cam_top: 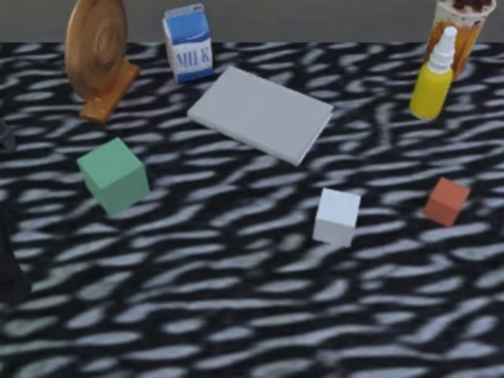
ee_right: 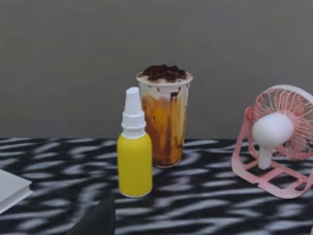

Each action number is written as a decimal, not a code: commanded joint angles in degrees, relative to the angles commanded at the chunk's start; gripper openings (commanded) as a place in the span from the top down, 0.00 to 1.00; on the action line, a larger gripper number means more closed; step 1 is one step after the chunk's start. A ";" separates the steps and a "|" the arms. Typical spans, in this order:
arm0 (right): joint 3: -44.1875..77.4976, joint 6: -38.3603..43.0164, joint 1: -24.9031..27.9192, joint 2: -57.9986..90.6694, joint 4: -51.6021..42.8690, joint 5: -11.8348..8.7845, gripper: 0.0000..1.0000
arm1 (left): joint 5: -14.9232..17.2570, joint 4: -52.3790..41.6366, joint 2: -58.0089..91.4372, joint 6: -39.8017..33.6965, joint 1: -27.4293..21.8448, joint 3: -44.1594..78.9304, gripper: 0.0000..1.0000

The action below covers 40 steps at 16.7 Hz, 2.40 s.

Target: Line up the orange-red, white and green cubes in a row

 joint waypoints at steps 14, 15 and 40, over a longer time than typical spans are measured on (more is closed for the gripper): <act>36.63 -17.17 3.79 45.62 -23.55 0.08 0.00 | 0.00 0.00 0.00 0.00 0.00 0.00 0.00; 41.18 -19.39 4.26 52.31 -26.68 0.13 0.00 | 0.00 0.00 0.00 0.00 0.00 0.00 0.00; 94.27 -45.49 10.03 124.41 -60.08 0.16 0.00 | 0.00 0.00 0.00 0.00 0.00 0.00 0.00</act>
